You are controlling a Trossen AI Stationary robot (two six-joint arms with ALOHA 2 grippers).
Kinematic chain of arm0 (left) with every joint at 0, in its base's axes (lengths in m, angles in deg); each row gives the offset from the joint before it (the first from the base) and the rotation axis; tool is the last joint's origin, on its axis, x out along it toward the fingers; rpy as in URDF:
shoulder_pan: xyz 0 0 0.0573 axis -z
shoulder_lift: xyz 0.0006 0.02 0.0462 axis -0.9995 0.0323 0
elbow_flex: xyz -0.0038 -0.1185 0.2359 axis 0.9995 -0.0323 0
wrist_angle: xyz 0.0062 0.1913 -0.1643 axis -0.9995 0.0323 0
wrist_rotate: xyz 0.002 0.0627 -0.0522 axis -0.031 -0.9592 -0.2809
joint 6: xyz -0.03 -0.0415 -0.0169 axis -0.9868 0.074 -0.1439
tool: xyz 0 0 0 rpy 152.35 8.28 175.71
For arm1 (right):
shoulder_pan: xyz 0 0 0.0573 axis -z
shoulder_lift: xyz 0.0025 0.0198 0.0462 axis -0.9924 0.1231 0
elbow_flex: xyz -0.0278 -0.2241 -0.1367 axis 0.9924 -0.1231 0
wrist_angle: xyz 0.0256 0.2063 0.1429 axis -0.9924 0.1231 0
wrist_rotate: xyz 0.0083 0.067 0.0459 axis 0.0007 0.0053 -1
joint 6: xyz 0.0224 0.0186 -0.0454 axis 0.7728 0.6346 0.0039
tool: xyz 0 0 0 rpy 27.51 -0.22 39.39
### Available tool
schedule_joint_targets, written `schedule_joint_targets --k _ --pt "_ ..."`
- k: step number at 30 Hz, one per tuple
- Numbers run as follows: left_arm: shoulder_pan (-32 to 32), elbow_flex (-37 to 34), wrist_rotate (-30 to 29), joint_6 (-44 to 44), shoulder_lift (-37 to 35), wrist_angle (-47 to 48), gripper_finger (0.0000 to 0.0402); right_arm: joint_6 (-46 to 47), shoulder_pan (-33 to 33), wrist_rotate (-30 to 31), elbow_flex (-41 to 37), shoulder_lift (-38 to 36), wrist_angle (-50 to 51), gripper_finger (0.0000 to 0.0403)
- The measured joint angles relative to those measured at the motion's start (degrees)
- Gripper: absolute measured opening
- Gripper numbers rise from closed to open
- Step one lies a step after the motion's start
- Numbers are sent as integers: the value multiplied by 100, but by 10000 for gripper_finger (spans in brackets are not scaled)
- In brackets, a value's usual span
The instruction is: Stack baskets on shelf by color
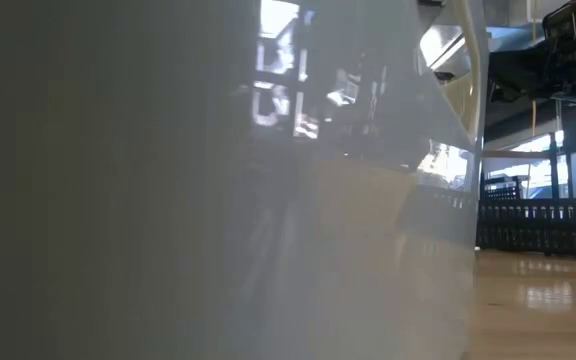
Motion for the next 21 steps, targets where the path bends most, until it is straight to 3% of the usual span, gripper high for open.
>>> schedule_joint_targets --k 21 --pt "-1 1 0 0 0 0 0 14 -1 1 0 2 -88 0"
